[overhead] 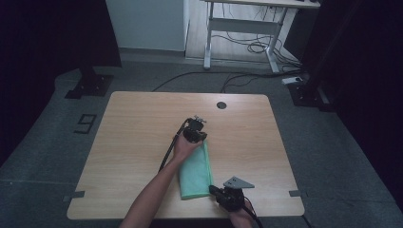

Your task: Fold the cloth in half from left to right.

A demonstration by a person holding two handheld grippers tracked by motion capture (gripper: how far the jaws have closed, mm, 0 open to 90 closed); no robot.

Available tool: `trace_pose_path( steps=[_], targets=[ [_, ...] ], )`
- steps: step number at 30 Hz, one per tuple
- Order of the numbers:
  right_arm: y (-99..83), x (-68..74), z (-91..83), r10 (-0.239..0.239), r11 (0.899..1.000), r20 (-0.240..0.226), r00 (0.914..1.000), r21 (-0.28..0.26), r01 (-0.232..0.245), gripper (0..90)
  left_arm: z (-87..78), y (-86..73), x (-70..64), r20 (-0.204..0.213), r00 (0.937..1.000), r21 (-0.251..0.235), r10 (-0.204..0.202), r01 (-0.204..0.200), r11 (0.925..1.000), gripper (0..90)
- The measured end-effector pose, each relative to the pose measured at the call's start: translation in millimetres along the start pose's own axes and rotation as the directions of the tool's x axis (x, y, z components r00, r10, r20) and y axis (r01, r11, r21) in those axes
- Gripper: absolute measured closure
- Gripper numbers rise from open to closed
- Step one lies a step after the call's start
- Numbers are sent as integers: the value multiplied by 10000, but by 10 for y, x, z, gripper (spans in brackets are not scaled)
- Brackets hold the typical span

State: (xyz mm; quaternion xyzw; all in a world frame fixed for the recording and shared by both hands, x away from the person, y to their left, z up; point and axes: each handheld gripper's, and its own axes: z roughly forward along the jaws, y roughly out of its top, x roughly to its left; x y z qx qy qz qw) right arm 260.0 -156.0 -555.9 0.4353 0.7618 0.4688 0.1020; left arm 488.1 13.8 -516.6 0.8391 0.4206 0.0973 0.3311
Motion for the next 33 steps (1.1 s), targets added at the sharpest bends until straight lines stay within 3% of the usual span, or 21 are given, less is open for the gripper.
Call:
trace_pose_path(
  steps=[4, 15, 19, 24, 33],
  targets=[
    [-5, -15, 5, -13, 10000, 232, 9997, 79, 11, 835, 33, 0, -32, 18, 10000, 52, 29, -29, 10000, 842],
    [-7, -33, 18, 105, 9997, 61, 9999, 198, -106, 848, 12, -3, -9, -14, 10000, 60, 36, -36, 10000, 834],
    [0, -15, 31, -62, 9996, 102, 9999, 266, 59, 886, 8, -1, -17, 13, 10000, 39, 48, -48, 10000, 838],
    [24, 15, -50, -136, 9998, 212, 9997, -113, 139, 888, -19, 10, -16, -31, 10000, -108, 27, -28, 9999, 839],
    [-3, -67, -45, 134, 9999, 429, 9990, 39, -136, 870, 43, 14, -69, -83, 9999, -6, 94, -94, 10000, 826]
  ],
)
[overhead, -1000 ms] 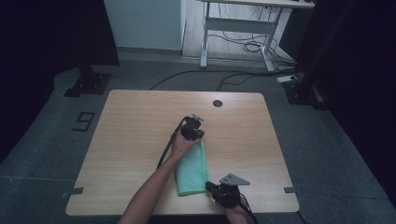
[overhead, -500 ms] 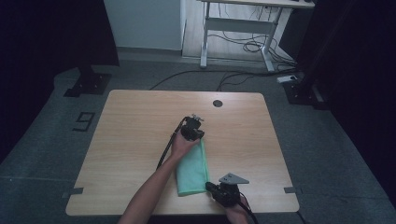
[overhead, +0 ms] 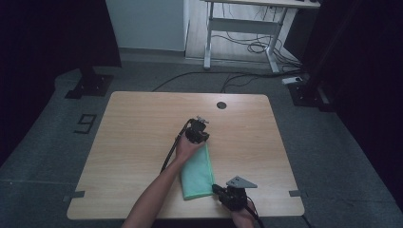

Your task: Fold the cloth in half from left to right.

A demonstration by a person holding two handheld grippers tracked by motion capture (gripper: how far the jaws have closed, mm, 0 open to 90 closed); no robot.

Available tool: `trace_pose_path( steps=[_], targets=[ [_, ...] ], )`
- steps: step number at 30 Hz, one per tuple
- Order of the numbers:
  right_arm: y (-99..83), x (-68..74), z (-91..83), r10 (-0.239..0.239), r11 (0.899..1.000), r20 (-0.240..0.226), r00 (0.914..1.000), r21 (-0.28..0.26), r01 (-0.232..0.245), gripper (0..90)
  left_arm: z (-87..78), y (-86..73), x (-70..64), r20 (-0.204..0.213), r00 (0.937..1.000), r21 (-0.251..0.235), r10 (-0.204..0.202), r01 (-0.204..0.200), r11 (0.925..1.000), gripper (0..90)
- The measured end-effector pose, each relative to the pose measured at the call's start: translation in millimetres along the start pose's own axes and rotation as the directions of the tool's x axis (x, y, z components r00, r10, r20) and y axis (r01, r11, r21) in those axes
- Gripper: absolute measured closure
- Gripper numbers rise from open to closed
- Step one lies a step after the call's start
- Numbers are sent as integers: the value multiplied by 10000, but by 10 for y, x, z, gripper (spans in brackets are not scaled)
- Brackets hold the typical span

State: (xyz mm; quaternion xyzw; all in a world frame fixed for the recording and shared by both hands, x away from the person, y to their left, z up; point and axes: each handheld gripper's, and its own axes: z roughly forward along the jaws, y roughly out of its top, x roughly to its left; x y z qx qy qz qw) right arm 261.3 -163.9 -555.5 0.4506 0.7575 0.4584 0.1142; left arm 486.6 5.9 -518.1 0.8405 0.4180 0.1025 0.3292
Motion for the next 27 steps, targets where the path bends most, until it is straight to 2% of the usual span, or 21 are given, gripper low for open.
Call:
trace_pose_path(
  steps=[4, 6, 8, 11, 14, 21, 25, 27],
  targets=[
    [-8, -23, 9, -26, 9999, 174, 9998, 169, 23, 838, 14, -11, 15, -55, 10000, 87, -40, 40, 10000, 783],
    [-6, -12, 4, -95, 9999, 313, 9995, 118, 92, 770, -22, -13, 37, -3, 10000, -14, -9, 9, 10000, 734],
    [1, 4, -5, -151, 9999, 474, 9988, 40, 150, 689, -99, -16, 62, -121, 9999, -220, -4, 1, 9998, 689],
    [25, 27, -27, -278, 9995, 584, 9979, -153, 287, 608, -235, -31, 119, -201, 9997, -461, -116, 107, 9989, 663],
    [52, 38, -47, -372, 9987, 580, 9976, -330, 392, 585, -359, -70, 167, -204, 9997, -656, -162, 148, 9977, 633],
    [156, 53, -44, -654, 9964, 333, 9973, -515, 671, 568, -573, -245, 219, -86, 9999, -756, -89, 82, 9971, 591],
    [251, 70, 44, -1033, 9941, 147, 9945, -307, 1037, 559, -636, -380, 234, -93, 9999, -663, 96, -102, 9977, 572],
    [291, 75, 121, -1263, 9919, 212, 9918, -125, 1265, 547, -652, -446, 235, -249, 9993, -565, 280, -294, 9980, 565]
  ],
)
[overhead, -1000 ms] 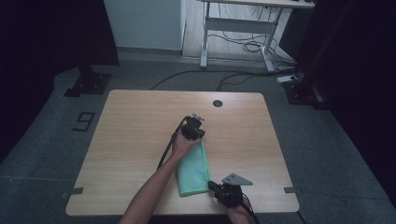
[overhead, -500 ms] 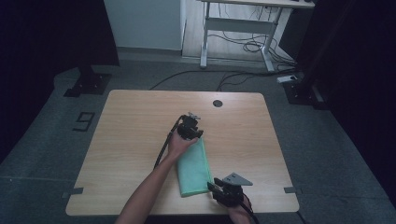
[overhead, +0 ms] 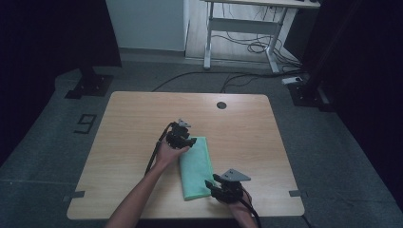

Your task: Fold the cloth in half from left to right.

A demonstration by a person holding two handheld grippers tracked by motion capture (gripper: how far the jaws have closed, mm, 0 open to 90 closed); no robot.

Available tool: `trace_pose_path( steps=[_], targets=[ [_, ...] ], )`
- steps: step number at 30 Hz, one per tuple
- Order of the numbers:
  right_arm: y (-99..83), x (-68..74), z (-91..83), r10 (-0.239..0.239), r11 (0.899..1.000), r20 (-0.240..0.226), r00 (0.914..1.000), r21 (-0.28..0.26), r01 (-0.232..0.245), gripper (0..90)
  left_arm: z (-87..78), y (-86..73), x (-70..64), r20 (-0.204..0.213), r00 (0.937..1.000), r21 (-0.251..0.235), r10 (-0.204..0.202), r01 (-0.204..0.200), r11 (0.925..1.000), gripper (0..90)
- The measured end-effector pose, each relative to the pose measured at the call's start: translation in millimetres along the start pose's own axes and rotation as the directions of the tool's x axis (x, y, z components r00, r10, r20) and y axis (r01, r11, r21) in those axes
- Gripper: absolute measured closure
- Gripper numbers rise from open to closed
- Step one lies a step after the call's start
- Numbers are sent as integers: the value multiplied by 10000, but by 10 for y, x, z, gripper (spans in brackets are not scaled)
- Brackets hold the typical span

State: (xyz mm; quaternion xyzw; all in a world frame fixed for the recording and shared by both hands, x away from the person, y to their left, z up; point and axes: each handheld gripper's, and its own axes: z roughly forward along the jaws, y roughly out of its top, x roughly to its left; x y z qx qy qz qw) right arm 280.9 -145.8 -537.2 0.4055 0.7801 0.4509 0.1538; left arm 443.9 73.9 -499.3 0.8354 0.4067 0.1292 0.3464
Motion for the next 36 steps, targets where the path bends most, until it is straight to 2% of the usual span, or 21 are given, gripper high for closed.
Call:
trace_pose_path(
  steps=[3, 9, 15, 21, 25, 28, 36],
  targets=[
    [48, -21, 122, -248, 9994, -20, 9997, 248, 248, 539, -29, -80, 1, -118, 9997, 66, 226, -225, 9997, 559],
    [106, -74, 290, -558, 9969, -88, 9984, 556, 562, 525, -36, -184, 67, -4, 9999, 347, 172, -172, 9993, 557],
    [93, -95, 364, -789, 9933, -37, 9969, 844, 789, 523, 38, -245, 124, -82, 9999, 778, 143, -136, 9969, 564],
    [79, -100, 364, -812, 9929, -15, 9967, 867, 811, 532, 134, -288, 162, -79, 9999, 863, -73, 80, 9962, 577],
    [63, -118, 348, -699, 9935, 65, 9975, 902, 690, 539, 160, -274, 180, -55, 10000, 806, -41, 45, 9967, 589],
    [47, -136, 322, -441, 9949, 81, 9990, 912, 432, 547, 196, -244, 176, -29, 10000, 751, -39, 41, 9972, 596],
    [9, -99, 256, -450, 9941, 176, 9988, 1000, 430, 574, 318, -129, 101, 90, 9998, 758, 162, -168, 9970, 599]
  ],
)
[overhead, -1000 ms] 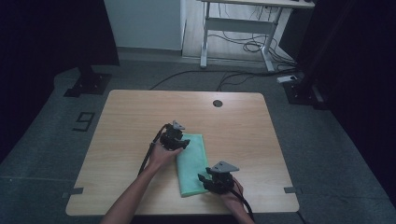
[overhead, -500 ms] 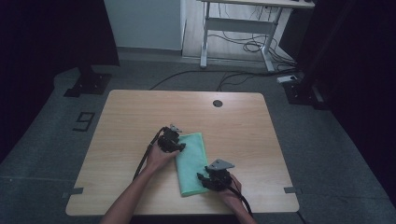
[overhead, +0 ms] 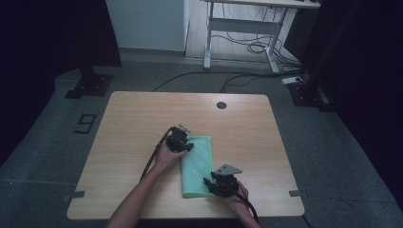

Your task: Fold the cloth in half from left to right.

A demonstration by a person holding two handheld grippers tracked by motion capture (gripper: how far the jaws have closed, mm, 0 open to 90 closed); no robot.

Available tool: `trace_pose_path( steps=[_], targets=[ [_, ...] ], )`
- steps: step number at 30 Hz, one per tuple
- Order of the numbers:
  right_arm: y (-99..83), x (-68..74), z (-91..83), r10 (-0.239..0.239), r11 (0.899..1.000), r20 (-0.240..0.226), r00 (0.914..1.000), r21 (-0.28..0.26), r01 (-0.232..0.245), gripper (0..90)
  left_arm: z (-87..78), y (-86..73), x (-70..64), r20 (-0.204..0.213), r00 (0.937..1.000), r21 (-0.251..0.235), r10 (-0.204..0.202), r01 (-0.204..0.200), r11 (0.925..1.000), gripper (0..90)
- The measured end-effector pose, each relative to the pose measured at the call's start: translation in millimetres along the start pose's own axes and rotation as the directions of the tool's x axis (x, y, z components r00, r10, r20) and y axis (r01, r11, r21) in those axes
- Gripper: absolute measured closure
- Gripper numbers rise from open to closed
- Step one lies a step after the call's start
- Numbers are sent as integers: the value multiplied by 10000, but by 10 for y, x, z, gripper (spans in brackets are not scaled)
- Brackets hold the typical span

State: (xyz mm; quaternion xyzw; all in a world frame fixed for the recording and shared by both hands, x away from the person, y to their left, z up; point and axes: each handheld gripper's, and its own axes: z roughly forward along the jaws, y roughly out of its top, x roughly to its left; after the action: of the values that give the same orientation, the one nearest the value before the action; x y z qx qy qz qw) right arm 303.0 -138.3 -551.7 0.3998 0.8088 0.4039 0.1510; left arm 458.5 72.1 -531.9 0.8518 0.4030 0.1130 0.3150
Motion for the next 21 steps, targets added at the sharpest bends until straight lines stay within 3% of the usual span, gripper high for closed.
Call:
trace_pose_path(
  steps=[6, 12, 18, 21],
  targets=[
    [-68, 54, -74, 41, 10000, 110, 9999, -22, -41, 586, 52, 60, -68, 263, 9995, 30, 182, -183, 9998, 599],
    [-70, 39, -97, 115, 9999, -59, 9999, -35, -115, 577, 20, 76, -64, 234, 9994, 32, 272, -273, 9996, 591],
    [43, 28, -163, 120, 9984, -107, 9999, -557, -126, 569, -107, 83, 6, 82, 9999, -396, 95, -92, 9992, 597],
    [127, 53, -161, 27, 9972, -261, 9997, -741, -47, 561, -144, 87, 2, 64, 9997, -548, 245, -241, 9982, 600]
  ],
)
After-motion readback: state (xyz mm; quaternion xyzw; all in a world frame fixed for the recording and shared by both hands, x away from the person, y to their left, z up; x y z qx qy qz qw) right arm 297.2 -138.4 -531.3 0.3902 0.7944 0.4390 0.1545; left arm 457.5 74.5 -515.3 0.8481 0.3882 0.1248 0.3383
